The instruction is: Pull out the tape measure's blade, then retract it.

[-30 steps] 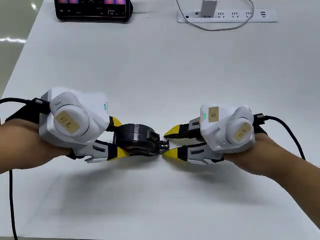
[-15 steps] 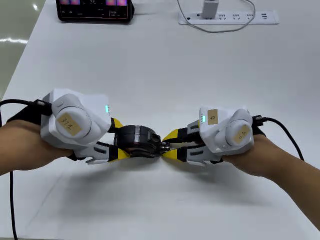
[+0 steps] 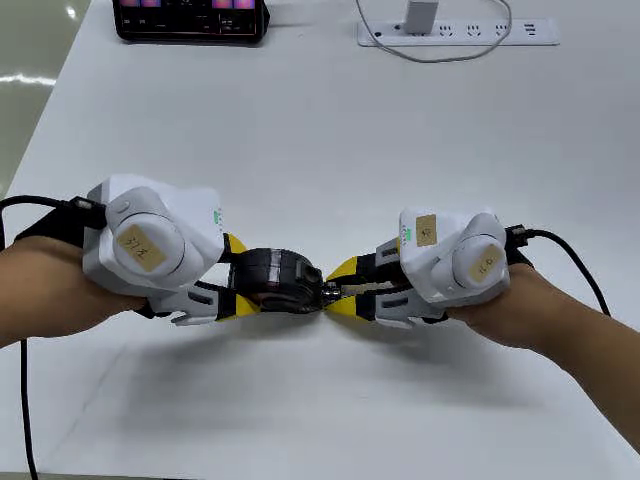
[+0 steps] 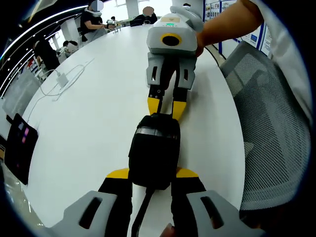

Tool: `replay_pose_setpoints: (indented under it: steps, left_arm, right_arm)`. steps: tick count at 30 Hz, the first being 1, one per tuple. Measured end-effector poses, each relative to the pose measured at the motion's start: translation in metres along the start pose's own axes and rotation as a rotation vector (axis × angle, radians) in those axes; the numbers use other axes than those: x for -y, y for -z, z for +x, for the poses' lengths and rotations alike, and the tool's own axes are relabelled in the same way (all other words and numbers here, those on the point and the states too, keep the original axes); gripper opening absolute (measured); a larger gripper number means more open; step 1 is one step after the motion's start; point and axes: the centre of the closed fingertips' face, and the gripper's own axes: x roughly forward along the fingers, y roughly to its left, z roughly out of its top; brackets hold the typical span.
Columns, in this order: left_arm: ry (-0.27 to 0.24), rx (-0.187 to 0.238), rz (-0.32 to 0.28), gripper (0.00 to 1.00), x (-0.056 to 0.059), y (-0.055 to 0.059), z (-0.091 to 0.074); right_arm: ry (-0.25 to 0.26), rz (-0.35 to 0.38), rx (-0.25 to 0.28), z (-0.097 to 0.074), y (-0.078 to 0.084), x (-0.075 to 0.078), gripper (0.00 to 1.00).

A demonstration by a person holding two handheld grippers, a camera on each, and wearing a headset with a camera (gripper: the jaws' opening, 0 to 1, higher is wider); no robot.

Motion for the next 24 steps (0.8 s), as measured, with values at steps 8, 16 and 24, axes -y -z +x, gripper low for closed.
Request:
replay_pose_setpoints:
  steps: [8, 16, 24]
  left_arm:
    - [0.000, 0.001, -0.002, 0.24, 0.001, 0.000, 0.000]
    - [0.007, 0.001, 0.002, 0.24, 0.001, 0.000, 0.000]
    - [0.006, 0.001, -0.002, 0.24, 0.001, 0.000, 0.000]
  right_arm:
    - [-0.002, -0.003, -0.002, -0.001, 0.001, 0.000, 0.10]
    - [-0.005, -0.006, -0.013, -0.005, 0.004, -0.002, 0.11]
    - [-0.003, -0.007, -0.026, -0.012, 0.008, -0.001, 0.11]
